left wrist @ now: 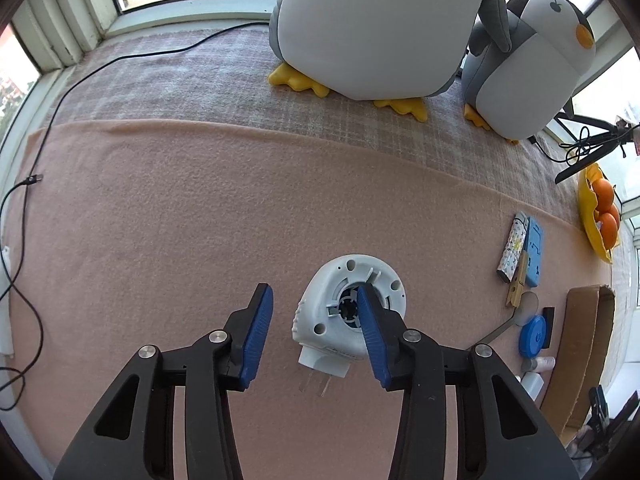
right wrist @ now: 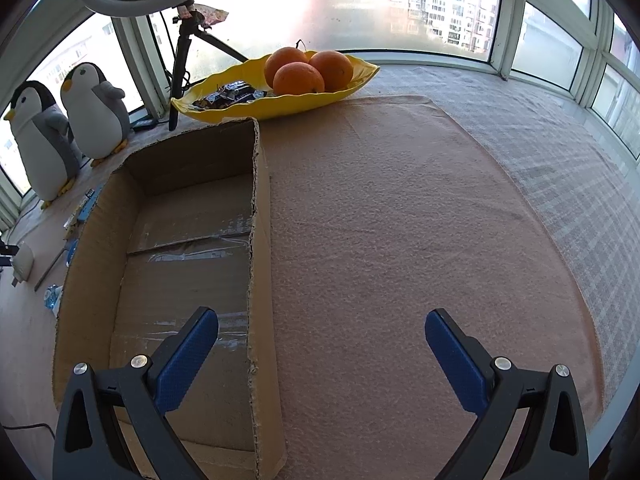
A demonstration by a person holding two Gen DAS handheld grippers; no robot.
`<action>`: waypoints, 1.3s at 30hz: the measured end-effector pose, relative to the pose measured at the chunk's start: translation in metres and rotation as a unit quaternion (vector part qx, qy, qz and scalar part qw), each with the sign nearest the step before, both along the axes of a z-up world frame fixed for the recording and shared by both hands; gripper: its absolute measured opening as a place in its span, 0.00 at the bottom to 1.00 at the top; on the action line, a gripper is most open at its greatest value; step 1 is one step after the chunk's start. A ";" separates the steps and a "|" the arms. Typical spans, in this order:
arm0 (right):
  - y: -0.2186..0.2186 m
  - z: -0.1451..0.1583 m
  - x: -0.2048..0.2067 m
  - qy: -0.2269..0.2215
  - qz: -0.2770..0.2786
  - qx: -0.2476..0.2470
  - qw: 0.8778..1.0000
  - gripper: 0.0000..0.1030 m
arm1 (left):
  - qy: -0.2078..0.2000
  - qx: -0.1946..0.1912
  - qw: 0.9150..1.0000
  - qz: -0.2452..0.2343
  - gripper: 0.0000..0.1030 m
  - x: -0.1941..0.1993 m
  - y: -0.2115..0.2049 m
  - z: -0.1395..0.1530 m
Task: Organize rigid objects
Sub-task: 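Move the left gripper to the white plug-in device and close on it, then carry the white plug-in device with the left gripper into the cardboard box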
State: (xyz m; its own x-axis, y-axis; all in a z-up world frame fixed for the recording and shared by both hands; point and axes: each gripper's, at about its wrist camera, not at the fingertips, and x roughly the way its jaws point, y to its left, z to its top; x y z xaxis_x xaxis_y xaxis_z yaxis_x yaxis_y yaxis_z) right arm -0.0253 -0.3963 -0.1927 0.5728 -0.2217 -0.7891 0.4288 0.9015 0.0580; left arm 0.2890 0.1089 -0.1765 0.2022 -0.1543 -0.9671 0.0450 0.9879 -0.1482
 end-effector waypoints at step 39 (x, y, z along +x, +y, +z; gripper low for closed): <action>0.007 -0.015 0.007 0.016 0.025 0.013 0.999 0.89 | -0.032 -0.192 0.975 0.110 0.20 -0.035 0.042 -0.017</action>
